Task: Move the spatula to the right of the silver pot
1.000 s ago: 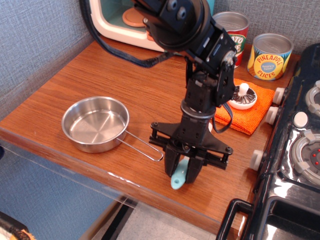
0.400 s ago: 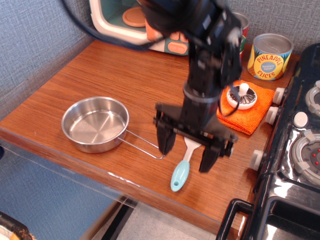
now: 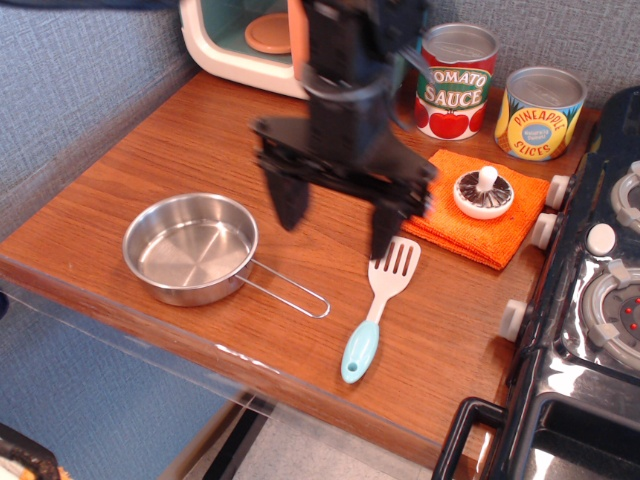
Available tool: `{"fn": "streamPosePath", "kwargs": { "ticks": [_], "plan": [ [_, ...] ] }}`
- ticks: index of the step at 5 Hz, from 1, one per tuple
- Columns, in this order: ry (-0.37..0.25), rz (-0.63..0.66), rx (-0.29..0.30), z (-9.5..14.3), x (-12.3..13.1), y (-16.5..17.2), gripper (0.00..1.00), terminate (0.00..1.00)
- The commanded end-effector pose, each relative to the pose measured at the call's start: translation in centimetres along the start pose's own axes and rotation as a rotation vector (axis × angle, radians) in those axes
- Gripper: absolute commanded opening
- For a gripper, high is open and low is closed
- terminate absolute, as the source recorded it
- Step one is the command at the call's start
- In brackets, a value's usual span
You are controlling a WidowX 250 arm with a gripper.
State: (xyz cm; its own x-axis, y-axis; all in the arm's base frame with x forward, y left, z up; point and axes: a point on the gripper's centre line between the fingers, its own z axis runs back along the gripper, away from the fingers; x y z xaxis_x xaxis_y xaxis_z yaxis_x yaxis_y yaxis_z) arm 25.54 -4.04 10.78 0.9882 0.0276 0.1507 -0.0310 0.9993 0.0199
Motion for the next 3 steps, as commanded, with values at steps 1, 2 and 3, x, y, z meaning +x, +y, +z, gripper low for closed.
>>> {"fn": "streamPosePath", "kwargs": {
  "ticks": [1, 2, 3],
  "plan": [
    [-0.003, 0.008, -0.046, 0.72, 0.00, 2.30, 1.00, 0.00],
    [-0.003, 0.008, -0.046, 0.72, 0.00, 2.30, 1.00, 0.00],
    [-0.003, 0.008, -0.046, 0.72, 0.00, 2.30, 1.00, 1.00]
  ]
}}
